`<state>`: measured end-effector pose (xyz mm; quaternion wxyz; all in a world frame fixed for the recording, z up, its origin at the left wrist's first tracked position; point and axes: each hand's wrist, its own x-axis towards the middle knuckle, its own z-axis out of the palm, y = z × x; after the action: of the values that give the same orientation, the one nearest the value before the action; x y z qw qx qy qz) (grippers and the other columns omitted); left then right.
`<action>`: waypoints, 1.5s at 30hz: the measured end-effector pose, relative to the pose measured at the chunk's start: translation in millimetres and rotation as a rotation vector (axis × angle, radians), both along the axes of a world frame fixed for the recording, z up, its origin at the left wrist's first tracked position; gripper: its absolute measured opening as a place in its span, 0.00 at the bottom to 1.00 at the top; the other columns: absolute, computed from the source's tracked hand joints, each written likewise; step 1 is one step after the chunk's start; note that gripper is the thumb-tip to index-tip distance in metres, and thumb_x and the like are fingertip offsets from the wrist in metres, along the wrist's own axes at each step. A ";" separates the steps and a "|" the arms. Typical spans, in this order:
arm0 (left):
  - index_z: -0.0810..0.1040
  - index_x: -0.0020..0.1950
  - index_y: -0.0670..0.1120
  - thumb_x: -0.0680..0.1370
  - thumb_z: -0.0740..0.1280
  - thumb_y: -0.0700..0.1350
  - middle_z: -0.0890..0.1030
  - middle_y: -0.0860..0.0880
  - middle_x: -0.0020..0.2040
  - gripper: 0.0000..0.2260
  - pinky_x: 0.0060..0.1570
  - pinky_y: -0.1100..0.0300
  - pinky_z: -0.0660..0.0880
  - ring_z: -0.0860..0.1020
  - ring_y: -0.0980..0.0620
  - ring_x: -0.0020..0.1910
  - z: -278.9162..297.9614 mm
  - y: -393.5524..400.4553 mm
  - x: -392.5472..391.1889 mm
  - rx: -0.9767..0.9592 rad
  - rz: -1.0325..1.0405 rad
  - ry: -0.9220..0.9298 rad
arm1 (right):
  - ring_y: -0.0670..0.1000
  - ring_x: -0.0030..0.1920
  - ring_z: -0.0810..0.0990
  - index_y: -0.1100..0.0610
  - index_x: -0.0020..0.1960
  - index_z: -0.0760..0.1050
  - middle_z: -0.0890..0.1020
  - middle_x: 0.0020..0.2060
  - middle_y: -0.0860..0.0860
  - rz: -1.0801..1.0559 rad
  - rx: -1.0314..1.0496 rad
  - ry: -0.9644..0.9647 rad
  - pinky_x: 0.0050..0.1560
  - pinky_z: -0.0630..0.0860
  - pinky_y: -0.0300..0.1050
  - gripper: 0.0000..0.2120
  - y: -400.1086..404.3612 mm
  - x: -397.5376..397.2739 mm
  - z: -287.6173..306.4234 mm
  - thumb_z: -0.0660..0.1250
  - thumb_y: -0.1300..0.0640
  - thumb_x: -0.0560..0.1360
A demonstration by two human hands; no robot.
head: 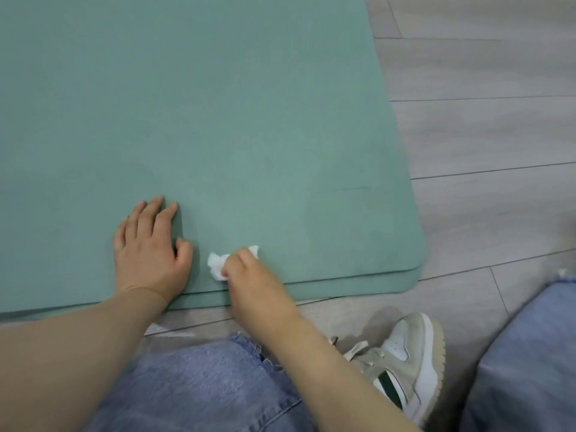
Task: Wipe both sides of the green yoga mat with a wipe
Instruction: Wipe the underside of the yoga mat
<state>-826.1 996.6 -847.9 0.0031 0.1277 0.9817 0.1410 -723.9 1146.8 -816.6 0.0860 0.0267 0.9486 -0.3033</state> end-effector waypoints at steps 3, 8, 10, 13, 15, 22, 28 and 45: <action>0.72 0.71 0.44 0.70 0.53 0.51 0.69 0.42 0.74 0.30 0.73 0.46 0.55 0.63 0.41 0.75 0.4 -0.1 -0.5 -0.004 -0.006 -0.002 | 0.62 0.48 0.76 0.63 0.56 0.72 0.73 0.54 0.60 -0.249 0.121 -0.016 0.45 0.72 0.51 0.12 77.4 3.5 1.7 0.57 0.69 0.75; 0.71 0.71 0.44 0.70 0.55 0.50 0.69 0.42 0.74 0.29 0.73 0.46 0.54 0.62 0.41 0.75 -0.1 -0.4 -0.2 -0.005 -0.001 0.000 | 0.65 0.53 0.77 0.67 0.56 0.73 0.78 0.54 0.65 -1.321 0.181 -0.211 0.48 0.72 0.48 0.11 227.6 63.7 15.2 0.60 0.66 0.75; 0.71 0.71 0.44 0.70 0.55 0.50 0.69 0.42 0.74 0.29 0.74 0.46 0.54 0.62 0.41 0.75 0.5 0.5 0.6 -0.007 0.001 -0.003 | 0.64 0.52 0.77 0.68 0.55 0.73 0.77 0.53 0.65 -1.239 0.183 -0.163 0.48 0.71 0.48 0.11 201.9 57.9 10.8 0.60 0.68 0.73; 0.71 0.71 0.44 0.70 0.55 0.49 0.68 0.42 0.74 0.29 0.74 0.46 0.53 0.62 0.41 0.75 1.4 1.6 1.0 0.001 0.009 -0.004 | 0.61 0.50 0.76 0.65 0.53 0.73 0.76 0.50 0.60 -0.946 0.142 -0.048 0.45 0.69 0.45 0.12 131.7 31.4 3.8 0.58 0.71 0.72; 0.71 0.71 0.44 0.70 0.56 0.48 0.68 0.42 0.74 0.29 0.73 0.47 0.53 0.62 0.41 0.75 2.1 1.7 1.5 -0.002 0.009 -0.007 | 0.56 0.48 0.75 0.62 0.53 0.72 0.75 0.50 0.57 -0.765 0.072 -0.027 0.46 0.68 0.44 0.11 81.2 24.0 6.2 0.58 0.70 0.74; 0.71 0.71 0.44 0.70 0.54 0.50 0.69 0.42 0.74 0.30 0.74 0.46 0.54 0.62 0.41 0.75 0.8 1.4 0.0 -0.014 0.008 -0.005 | 0.58 0.50 0.76 0.59 0.53 0.74 0.76 0.51 0.57 -0.377 0.029 -0.097 0.47 0.69 0.45 0.11 87.3 35.1 10.8 0.58 0.69 0.74; 0.72 0.71 0.44 0.70 0.54 0.51 0.69 0.42 0.73 0.30 0.73 0.46 0.55 0.62 0.41 0.75 1.2 1.6 1.2 0.002 0.008 -0.001 | 0.64 0.53 0.76 0.67 0.53 0.74 0.77 0.54 0.65 -1.040 0.257 -0.163 0.45 0.67 0.45 0.12 216.0 74.4 13.9 0.60 0.71 0.71; 0.73 0.70 0.43 0.70 0.54 0.52 0.71 0.41 0.72 0.30 0.72 0.44 0.58 0.65 0.39 0.73 -0.6 -0.6 -3.8 -0.016 -0.007 0.010 | 0.61 0.45 0.76 0.64 0.50 0.73 0.75 0.50 0.62 0.170 0.158 0.219 0.45 0.66 0.50 0.07 113.6 -148.8 -13.8 0.59 0.69 0.74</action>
<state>-829.9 996.0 -848.6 -0.0002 0.1318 0.9824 0.1323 -872.7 1260.4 -830.4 0.0050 -0.0800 0.9721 -0.2206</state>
